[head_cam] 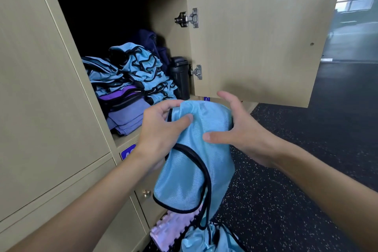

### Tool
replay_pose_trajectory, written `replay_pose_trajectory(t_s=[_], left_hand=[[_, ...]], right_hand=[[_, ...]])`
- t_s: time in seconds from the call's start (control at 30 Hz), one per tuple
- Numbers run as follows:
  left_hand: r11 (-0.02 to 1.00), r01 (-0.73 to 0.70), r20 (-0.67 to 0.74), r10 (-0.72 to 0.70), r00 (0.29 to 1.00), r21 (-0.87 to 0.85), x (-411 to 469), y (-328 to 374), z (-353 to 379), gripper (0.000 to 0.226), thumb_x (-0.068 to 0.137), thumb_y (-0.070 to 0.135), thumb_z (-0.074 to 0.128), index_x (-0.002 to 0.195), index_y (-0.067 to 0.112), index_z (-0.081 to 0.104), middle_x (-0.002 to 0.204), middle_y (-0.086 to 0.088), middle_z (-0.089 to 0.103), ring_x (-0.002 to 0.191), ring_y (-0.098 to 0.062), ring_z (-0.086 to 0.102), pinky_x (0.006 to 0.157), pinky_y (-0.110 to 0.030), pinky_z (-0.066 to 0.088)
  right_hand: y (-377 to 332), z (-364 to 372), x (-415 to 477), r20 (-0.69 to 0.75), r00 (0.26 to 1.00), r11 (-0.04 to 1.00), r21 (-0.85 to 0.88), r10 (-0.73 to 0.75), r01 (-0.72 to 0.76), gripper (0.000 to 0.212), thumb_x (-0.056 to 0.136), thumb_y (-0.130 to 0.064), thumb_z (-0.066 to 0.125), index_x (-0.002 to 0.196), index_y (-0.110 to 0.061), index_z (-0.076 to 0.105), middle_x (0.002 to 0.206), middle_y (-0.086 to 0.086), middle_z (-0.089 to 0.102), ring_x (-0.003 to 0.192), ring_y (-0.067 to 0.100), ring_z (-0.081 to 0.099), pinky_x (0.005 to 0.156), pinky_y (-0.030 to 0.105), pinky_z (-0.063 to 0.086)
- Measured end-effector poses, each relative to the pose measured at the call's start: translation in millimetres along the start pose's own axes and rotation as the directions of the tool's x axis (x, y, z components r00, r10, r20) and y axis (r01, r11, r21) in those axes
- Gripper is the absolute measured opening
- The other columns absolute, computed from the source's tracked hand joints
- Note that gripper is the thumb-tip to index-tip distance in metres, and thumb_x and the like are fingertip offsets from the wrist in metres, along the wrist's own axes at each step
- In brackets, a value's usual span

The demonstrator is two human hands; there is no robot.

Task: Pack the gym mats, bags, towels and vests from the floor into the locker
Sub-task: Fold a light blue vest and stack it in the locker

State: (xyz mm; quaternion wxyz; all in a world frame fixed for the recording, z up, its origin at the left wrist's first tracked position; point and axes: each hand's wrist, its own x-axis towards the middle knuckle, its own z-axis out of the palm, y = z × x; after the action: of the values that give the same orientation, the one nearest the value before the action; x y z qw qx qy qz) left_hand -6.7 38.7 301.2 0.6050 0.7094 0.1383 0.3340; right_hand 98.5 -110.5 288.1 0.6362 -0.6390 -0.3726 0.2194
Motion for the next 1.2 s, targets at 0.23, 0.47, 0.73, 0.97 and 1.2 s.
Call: replay_pose_trajectory(t_s=[0.23,0.47,0.73,0.97,1.2], left_hand=[[1.000,0.008,0.059,-0.010,0.998,0.027,3.9,2.9,-5.5,0.023,0.086,0.001,0.074,0.106,0.010,0.071,0.095,-0.006,0.078,0.090,-0.026,0.074,0.081,-0.037,0.061],[0.785,-0.271,0.298,0.115,0.947,0.557,5.0,-2.3,-13.4,0.082,0.057,0.052,0.086,0.127,0.046,0.045,0.134,0.012,0.034,0.127,0.004,0.036,0.106,-0.012,0.033],[0.915,-0.217,0.293,0.116,0.949,0.341,4.5,1.6,-13.9,0.072,0.066,0.006,0.090,0.119,0.037,0.053,0.107,0.007,0.061,0.086,-0.007,0.062,0.075,-0.029,0.057],[0.999,0.052,-0.036,-0.052,0.998,-0.011,8.1,13.5,-14.9,0.061,0.071,0.004,0.087,0.119,0.022,0.053,0.105,-0.004,0.067,0.079,-0.016,0.072,0.068,-0.037,0.062],[0.864,-0.212,0.189,0.139,0.972,0.457,8.8,16.0,-21.3,0.056,0.084,0.040,0.075,0.131,0.044,0.045,0.137,0.015,0.037,0.128,0.000,0.042,0.107,-0.024,0.039]], right_hand=[[-1.9,0.9,1.4,-0.038,0.999,0.968,-0.252,-0.018,0.008,0.036,0.078,-0.005,0.080,0.111,-0.014,0.068,0.101,0.004,0.075,0.091,0.016,0.073,0.080,0.032,0.060],[-4.3,-2.1,0.1,-0.094,0.995,0.957,-0.289,-0.032,0.004,0.026,0.078,-0.016,0.081,0.101,-0.014,0.071,0.112,0.002,0.066,0.098,0.015,0.067,0.086,0.035,0.057],[-5.7,3.7,-3.2,-0.122,0.992,0.998,-0.061,-0.041,0.034,0.041,0.077,-0.012,0.083,0.110,-0.020,0.061,0.098,0.000,0.070,0.079,0.010,0.068,0.071,0.026,0.057],[-7.1,2.5,-8.3,0.056,0.998,1.000,0.009,-0.024,0.023,0.110,0.074,-0.007,0.083,0.148,-0.054,0.015,0.132,-0.009,0.058,0.105,0.011,0.070,0.085,0.032,0.059],[-5.1,8.0,-5.7,-0.112,0.988,0.993,0.037,-0.104,0.109,0.079,0.081,0.001,0.076,0.139,-0.039,0.041,0.110,-0.020,0.065,0.091,0.003,0.070,0.072,0.021,0.057]])
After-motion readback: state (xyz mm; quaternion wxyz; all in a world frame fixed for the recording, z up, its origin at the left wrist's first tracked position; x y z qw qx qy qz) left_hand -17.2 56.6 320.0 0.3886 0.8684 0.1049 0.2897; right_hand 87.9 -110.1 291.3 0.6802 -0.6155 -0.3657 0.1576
